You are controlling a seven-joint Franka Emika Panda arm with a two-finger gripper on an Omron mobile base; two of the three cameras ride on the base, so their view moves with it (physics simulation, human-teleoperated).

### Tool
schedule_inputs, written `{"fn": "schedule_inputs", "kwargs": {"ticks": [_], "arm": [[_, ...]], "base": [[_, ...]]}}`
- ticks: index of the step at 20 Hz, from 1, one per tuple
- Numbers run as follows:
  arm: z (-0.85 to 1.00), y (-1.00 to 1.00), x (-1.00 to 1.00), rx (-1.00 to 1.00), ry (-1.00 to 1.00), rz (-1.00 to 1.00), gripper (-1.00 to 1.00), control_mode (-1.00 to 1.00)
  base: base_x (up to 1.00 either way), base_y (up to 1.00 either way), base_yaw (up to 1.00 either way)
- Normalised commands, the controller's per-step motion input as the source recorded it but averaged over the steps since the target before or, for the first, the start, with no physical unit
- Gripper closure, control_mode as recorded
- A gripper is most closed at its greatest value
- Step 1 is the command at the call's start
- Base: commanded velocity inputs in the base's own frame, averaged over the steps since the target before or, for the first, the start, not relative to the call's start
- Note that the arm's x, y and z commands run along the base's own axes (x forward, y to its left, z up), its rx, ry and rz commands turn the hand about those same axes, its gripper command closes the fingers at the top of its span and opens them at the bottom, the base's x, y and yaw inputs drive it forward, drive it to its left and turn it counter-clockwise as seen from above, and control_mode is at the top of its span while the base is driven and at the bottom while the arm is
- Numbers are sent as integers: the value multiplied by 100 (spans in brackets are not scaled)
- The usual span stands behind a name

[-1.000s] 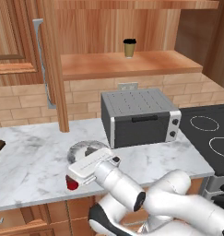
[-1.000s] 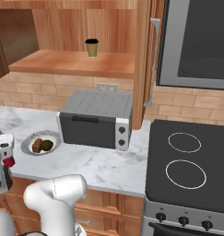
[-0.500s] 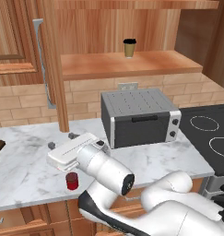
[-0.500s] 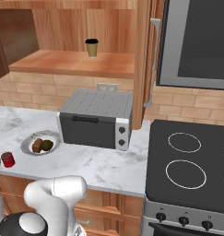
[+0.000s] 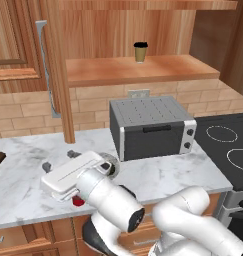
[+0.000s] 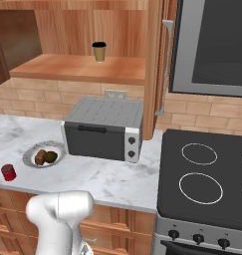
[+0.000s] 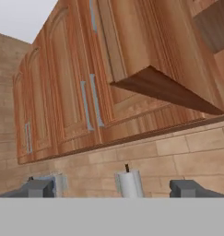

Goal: Pick the avocado and bread from the counter and place them on the plate. Then pick the jam from the cabinet and place it next to the plate. Lastly close the cabinet door.

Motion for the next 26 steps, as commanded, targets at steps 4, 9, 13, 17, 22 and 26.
{"fn": "schedule_inputs", "kwargs": {"ticks": [4, 9, 13, 17, 22, 26], "arm": [[23, 26, -81, 4, -1, -18, -100, -100], [3, 6, -12, 0, -3, -5, -100, -100], [11, 0, -19, 3, -2, -6, -100, -100], [36, 17, -38, 6, -7, -25, -100, -100], [31, 18, -31, 4, -7, -30, -100, -100], [22, 42, -12, 3, -10, -28, -100, -100]], "base": [[0, 0, 0], [0, 0, 0], [0, 0, 0], [0, 0, 0], [0, 0, 0], [0, 0, 0]]}}
